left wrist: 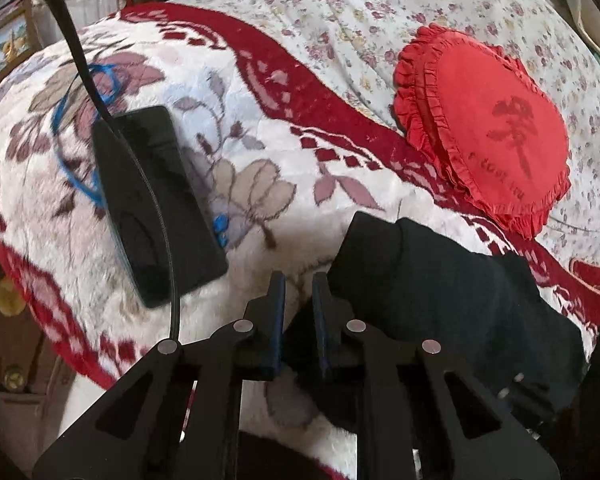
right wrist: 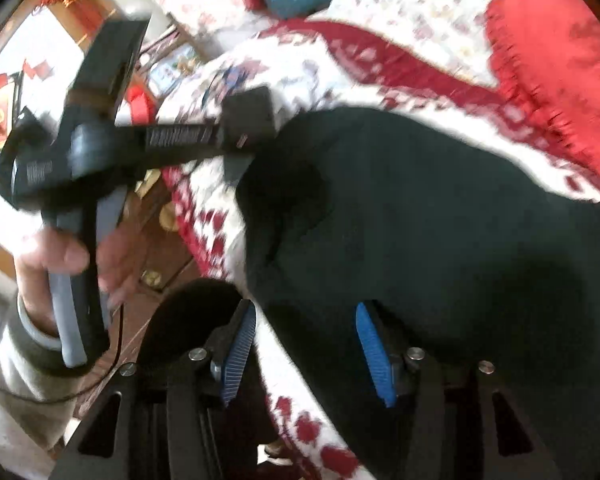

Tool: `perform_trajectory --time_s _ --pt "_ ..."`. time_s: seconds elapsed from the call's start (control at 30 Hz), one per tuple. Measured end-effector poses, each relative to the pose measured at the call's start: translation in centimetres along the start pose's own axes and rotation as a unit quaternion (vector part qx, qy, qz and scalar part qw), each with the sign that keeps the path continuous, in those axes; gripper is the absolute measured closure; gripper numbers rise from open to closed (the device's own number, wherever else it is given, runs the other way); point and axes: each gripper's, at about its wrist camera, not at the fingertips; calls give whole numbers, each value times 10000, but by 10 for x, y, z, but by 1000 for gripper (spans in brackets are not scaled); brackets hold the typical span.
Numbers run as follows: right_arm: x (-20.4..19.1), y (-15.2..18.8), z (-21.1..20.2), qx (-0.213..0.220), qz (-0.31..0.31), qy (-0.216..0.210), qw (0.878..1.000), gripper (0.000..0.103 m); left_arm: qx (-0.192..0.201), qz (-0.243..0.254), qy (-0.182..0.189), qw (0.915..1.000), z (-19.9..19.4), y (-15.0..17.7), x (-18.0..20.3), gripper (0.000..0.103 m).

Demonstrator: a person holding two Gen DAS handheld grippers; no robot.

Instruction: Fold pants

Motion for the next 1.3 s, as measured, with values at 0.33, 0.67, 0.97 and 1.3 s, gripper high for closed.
perform_trajectory --time_s 0.33,0.67,0.97,1.3 --pt "-39 -15 33 111 -926 379 9949 50 -37 -378 -319 9988 -15 6 -27 70" --pt "-15 -54 52 194 -204 -124 9995 97 40 -492 -370 9981 -20 2 -37 70" --pt "-18 -38 43 129 43 -515 9986 81 89 -216 -194 9995 -26 3 -5 70" --pt "75 -4 -67 866 629 1130 9878 53 -20 430 363 9984 -14 12 79 54"
Point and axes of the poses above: each gripper's, at about its wrist camera, not at the fingertips, and z roughly the way its jaws point, x to its right, y to its underside, and after that the axes turned 8 degrees about x, right-handed
